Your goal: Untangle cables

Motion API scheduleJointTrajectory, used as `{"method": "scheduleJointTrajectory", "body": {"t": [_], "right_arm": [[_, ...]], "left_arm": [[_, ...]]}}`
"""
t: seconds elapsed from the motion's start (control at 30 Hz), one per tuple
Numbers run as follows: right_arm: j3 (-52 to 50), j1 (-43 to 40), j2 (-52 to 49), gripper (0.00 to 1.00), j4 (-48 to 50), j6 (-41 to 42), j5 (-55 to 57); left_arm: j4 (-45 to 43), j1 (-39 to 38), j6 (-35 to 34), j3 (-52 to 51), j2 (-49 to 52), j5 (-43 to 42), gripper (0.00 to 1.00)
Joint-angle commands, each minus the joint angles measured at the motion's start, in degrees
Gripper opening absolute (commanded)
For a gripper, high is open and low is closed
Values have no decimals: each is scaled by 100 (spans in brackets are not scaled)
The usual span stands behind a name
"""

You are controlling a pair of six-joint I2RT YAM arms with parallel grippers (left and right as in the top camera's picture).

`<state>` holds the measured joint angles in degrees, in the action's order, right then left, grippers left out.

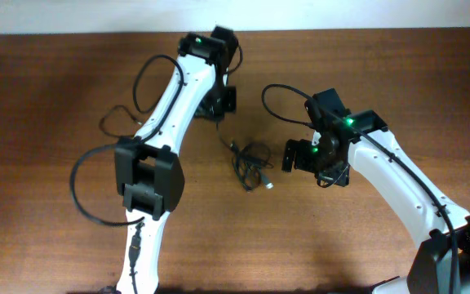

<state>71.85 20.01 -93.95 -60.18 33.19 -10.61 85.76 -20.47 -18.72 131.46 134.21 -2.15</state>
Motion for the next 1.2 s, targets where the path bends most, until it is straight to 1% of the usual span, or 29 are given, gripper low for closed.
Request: {"method": "scheduleJointTrajectory", "body": {"t": [0.0,0.07,0.2,0.3,0.4,0.47,0.6,0.73,0.93,1.03,1.17], "right_arm": [[-35,-13,-17,98,0,31,28],[-35,-13,-20,99,-2,31,26],[-35,-13,-17,99,-2,31,26],[-35,-13,-17,99,0,31,26],[-35,-13,-17,99,11,31,-11],[-35,-15,-17,99,151,28,-334],[-35,-15,-17,99,455,28,-807],[-35,-15,-17,99,509,26,-848],[-35,-15,-17,99,514,28,-846],[-35,-15,-17,99,525,28,-846],[-35,-15,-17,99,573,31,-848]], "left_arm": [[339,0,498,992,-393,-734,0],[492,-2,577,1355,-503,-970,0],[699,-2,968,1882,-741,-1598,0],[686,0,966,1974,-1067,-1902,0],[680,-2,962,1974,-1257,-1932,0],[717,-2,960,1974,-1303,-1993,0],[791,0,970,1974,-1307,-2520,0],[776,0,1187,2011,-1340,-3069,0],[673,46,1198,2435,-1670,-3115,0],[555,55,1193,2750,-2028,-3156,0],[341,55,1193,2883,-2542,-3154,0]]}}
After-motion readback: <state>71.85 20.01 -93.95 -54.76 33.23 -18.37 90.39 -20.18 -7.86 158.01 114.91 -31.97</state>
